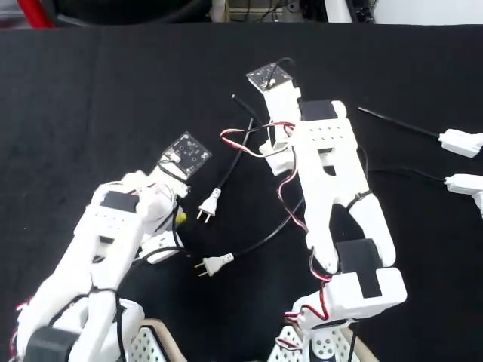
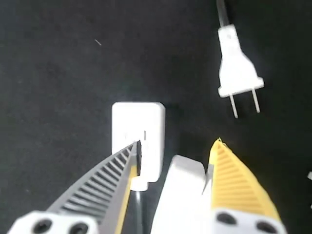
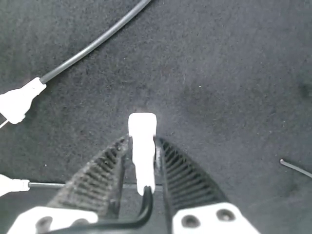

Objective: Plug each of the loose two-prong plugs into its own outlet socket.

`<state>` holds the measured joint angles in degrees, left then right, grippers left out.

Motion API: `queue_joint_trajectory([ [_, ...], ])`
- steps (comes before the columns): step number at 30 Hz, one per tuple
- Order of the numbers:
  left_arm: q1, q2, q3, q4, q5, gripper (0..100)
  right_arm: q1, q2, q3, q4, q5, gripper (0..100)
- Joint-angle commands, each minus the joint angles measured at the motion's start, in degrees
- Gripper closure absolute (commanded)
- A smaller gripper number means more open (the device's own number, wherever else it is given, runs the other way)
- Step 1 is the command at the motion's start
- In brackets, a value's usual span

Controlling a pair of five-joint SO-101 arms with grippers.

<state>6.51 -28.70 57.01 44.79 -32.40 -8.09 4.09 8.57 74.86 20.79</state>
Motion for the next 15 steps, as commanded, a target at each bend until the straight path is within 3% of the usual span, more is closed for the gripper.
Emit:
queue_joint_trajectory([
  [1,-1.1,8.44,-6.55,0.18,0.53,77,0.7,-0.48,-3.3,-0.09,0.53,98.7],
  [8,-8.4,26.02,-16.75,-0.88,-1.58,78,0.7,-0.48,-3.21,-0.09,0.53,98.7],
  [15,-8.75,27.6,-18.33,-1.05,-2.73,80,0.7,-0.48,-3.21,-0.09,0.53,98.7],
])
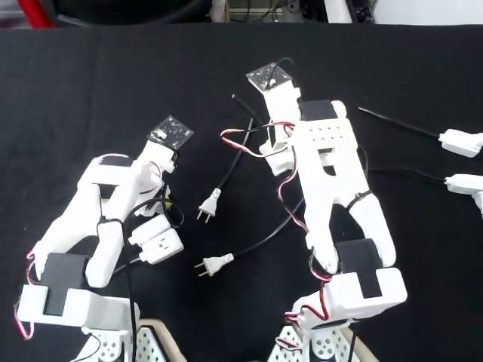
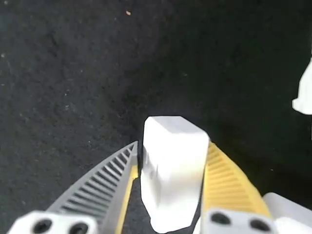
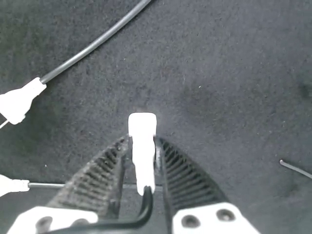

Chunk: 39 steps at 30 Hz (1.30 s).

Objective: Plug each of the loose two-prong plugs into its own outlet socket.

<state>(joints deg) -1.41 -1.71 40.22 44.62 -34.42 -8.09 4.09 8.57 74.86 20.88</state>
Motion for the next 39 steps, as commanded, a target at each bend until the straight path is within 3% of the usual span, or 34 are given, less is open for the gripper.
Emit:
queue_joint_trajectory([
  [1,-1.01,0.62,-1.63,-1.23,-0.79,80,0.7,-0.48,-3.21,-0.09,0.44,98.7],
  [4,-1.1,0.62,-2.86,-0.88,-0.79,81,0.7,-0.48,-3.21,-0.09,0.44,98.7],
  [9,-0.31,0.26,-6.2,1.49,-0.35,90,0.7,-0.48,-3.21,-0.09,0.44,98.7],
  [21,7.34,-6.95,-6.81,6.33,-0.53,90,0.79,-0.48,-3.21,-0.09,0.44,98.7],
  [26,10.24,-2.02,-7.52,10.46,2.9,82,0.79,-0.48,-3.21,-0.09,0.44,98.7],
  [33,10.15,-0.88,-9.1,7.47,2.73,81,0.79,-0.48,-3.21,-0.09,0.44,98.7],
  [39,5.05,-0.44,-13.32,8.09,-3.96,74,0.79,-0.48,-3.21,-0.09,0.44,98.7],
])
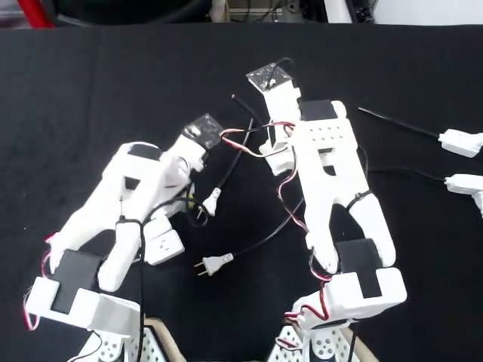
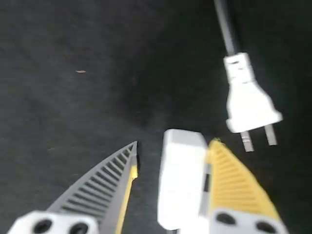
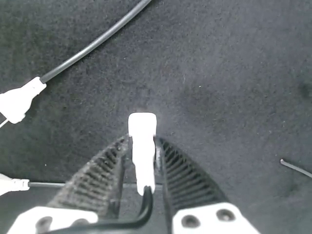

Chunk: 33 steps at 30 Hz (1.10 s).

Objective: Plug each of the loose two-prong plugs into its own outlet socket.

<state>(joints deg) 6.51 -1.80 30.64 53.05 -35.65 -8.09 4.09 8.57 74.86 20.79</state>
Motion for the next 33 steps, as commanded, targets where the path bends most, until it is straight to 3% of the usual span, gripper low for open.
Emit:
queue_joint_trajectory([
  [1,-3.47,-0.44,-3.74,-0.53,-4.22,74,0.79,-0.48,-3.21,-0.09,0.53,98.7],
  [10,-6.29,-1.49,-5.23,0.0,-10.11,74,0.79,-0.48,-3.21,-0.18,0.53,98.7],
  [16,-5.49,-14.33,-12.26,17.14,-5.71,74,0.79,-0.48,-2.59,-0.62,0.53,98.7],
  [20,-9.71,-25.58,-6.81,19.52,-2.99,74,0.35,-1.01,-1.19,-2.73,0.53,98.7],
  [26,-25.54,-38.24,19.21,1.23,2.73,74,-6.33,-4.09,0.48,-2.55,0.53,98.7],
  [33,-35.47,-55.82,50.95,-19.34,6.86,74,-20.48,-12.53,6.02,-2.55,-0.79,98.7],
])
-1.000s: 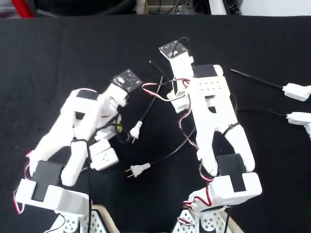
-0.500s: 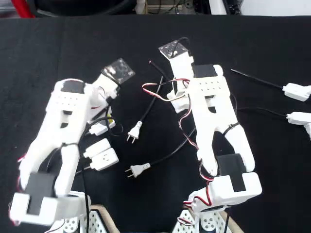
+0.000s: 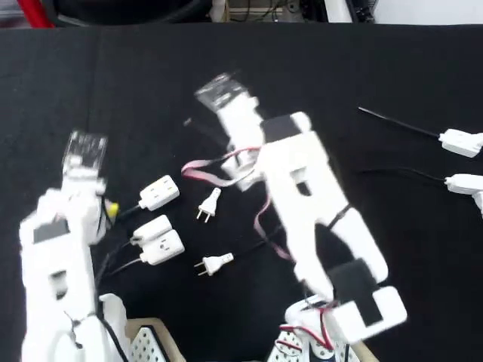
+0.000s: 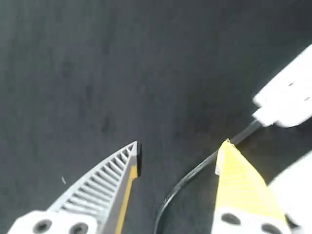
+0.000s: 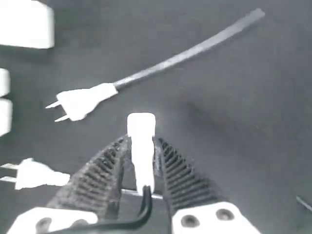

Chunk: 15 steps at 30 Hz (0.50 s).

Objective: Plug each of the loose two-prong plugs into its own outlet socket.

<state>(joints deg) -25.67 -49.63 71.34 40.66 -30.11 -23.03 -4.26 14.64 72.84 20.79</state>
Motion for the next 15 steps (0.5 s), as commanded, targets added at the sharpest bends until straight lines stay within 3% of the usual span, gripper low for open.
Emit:
queue_joint_trajectory([
  [1,-4.44,-10.9,12.88,-7.3,1.23,74,-7.56,-4.09,-0.4,-0.53,-2.64,98.7],
  [8,-7.34,-30.24,26.24,-7.3,1.41,74,-17.05,4.7,-9.89,0.26,-15.74,98.7],
  [15,-6.81,-45.01,26.51,7.12,3.43,82,-19.69,26.59,-33.8,12.75,-19.52,98.7],
])
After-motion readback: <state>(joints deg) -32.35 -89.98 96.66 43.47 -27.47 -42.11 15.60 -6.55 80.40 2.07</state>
